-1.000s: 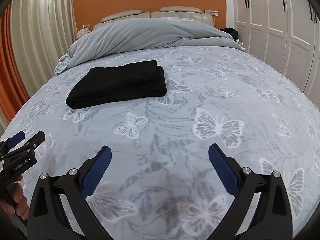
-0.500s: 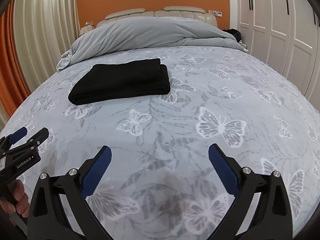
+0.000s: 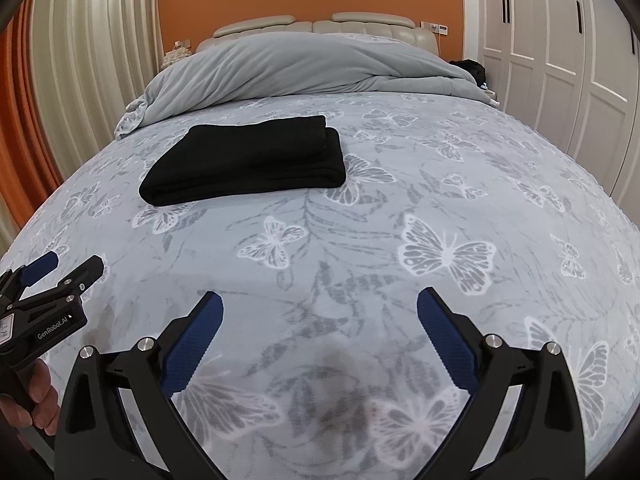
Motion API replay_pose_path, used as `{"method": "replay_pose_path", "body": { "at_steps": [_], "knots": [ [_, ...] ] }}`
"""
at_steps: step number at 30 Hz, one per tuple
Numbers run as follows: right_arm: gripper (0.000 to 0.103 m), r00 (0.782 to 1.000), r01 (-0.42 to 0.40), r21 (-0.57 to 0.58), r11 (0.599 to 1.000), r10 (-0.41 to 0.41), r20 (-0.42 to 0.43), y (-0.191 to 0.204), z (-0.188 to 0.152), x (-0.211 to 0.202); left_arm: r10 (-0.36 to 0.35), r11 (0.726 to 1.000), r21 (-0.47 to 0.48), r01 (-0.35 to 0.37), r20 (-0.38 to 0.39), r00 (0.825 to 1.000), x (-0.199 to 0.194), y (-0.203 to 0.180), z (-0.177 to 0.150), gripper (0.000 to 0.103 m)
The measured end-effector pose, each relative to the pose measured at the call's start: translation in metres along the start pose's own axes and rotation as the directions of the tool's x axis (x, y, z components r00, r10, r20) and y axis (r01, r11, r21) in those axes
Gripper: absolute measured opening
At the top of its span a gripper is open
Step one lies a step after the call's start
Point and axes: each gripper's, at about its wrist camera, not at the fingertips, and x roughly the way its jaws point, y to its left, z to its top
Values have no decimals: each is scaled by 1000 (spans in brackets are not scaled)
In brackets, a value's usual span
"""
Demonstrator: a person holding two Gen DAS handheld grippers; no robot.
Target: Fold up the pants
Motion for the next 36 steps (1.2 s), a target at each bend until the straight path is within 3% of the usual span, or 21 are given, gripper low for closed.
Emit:
{"method": "replay_pose_path", "body": {
  "at_steps": [36],
  "knots": [
    [96, 1000, -12, -23, 1000, 11, -5, 1, 1, 5, -23, 999, 26, 23, -18, 1000, 6, 3, -2, 86]
  ]
}}
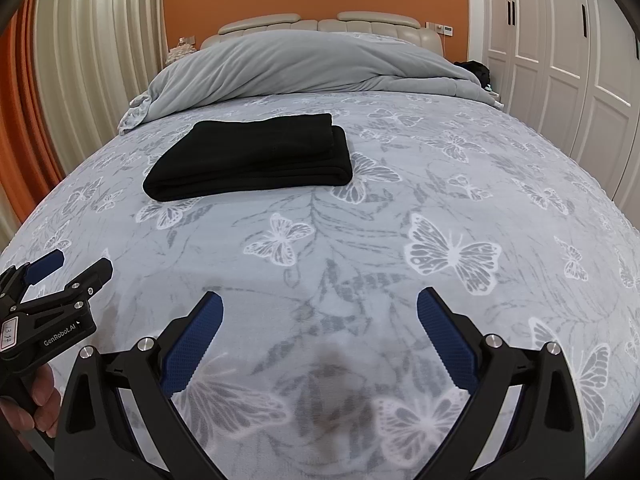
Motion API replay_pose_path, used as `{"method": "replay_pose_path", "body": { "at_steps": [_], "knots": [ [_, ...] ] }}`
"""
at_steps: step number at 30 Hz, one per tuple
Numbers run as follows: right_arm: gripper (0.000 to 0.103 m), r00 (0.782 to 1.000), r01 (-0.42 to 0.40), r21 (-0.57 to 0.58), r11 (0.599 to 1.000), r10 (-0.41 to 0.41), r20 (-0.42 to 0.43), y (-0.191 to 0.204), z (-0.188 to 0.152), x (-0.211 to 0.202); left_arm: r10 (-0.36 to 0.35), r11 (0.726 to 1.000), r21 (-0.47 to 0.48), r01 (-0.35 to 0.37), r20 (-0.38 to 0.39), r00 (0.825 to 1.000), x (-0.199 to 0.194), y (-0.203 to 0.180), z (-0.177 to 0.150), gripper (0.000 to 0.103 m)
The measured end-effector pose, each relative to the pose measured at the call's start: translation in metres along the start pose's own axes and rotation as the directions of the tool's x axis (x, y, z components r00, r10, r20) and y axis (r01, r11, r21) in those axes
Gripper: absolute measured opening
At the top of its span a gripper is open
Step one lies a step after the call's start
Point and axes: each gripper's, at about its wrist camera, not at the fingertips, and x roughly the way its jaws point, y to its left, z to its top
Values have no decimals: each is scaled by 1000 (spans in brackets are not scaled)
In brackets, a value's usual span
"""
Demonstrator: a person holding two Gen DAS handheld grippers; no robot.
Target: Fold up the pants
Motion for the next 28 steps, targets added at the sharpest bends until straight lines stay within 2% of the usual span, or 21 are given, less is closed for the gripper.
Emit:
{"method": "replay_pose_path", "body": {
  "at_steps": [13, 19, 22, 25, 28],
  "knots": [
    [96, 1000, -5, -6, 1000, 5, -4, 1, 0, 2, 3, 1000, 3, -3, 10, 1000, -1, -2, 0, 86],
    [96, 1000, -13, -13, 1000, 13, -9, -2, -1, 5, 26, 1000, -3, -26, 60, 998, -5, -1, -1, 86],
    [96, 1000, -11, -14, 1000, 11, -9, -1, -1, 5, 27, 1000, -1, -27, 46, 999, -3, 0, -1, 86],
    [96, 1000, -12, -12, 1000, 12, -9, -1, -1, 4, -9, 1000, -12, 9, 3, 1000, 2, 1, -1, 86],
    [96, 1000, -12, -14, 1000, 12, -8, -1, -1, 4, -2, 1000, -12, 2, -1, 1000, 4, 1, -1, 86]
  ]
}}
